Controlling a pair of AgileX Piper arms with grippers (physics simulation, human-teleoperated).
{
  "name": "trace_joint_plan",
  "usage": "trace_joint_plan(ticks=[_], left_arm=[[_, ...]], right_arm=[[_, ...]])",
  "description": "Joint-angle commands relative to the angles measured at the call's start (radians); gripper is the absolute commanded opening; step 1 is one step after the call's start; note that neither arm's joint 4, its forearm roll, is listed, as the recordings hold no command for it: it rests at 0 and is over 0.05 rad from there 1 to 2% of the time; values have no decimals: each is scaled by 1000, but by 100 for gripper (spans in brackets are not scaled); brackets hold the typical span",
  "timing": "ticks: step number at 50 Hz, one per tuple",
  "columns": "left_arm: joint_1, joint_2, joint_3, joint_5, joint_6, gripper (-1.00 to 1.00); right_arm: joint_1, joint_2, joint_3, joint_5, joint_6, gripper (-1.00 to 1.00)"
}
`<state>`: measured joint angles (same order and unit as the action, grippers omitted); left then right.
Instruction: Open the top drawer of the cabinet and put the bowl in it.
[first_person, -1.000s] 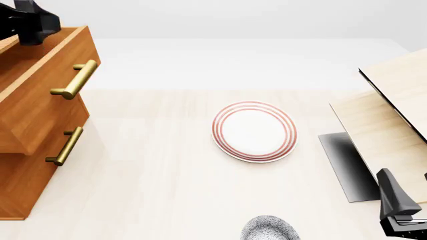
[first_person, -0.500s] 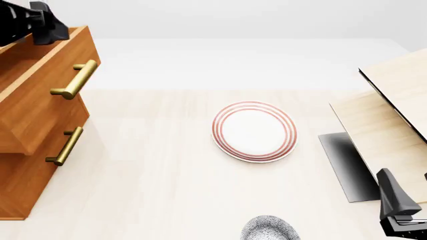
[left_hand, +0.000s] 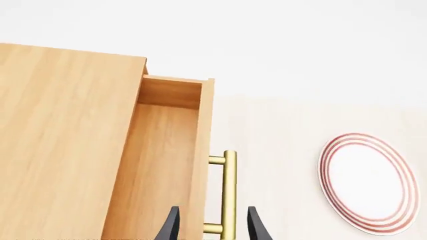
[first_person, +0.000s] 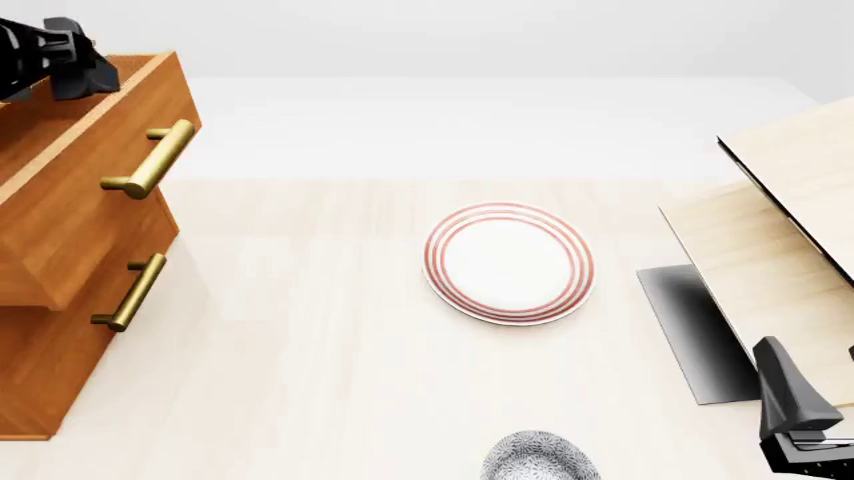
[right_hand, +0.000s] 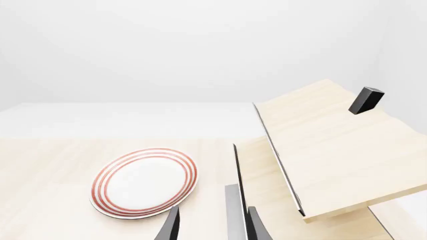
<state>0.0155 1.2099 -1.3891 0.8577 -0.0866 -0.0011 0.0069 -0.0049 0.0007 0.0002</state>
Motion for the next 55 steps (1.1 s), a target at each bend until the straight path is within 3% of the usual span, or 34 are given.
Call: trace_joint_plan(ticks=[1,28,55], left_arm=[[20,-10,55,-34,-8,100],[19,37,185,-153,-9,100],[-52,70,217,-189,17,100]], right_arm=[[0,-2,1,0,0,100],[0,-2,1,0,0,100],[0,-2,1,0,0,100]])
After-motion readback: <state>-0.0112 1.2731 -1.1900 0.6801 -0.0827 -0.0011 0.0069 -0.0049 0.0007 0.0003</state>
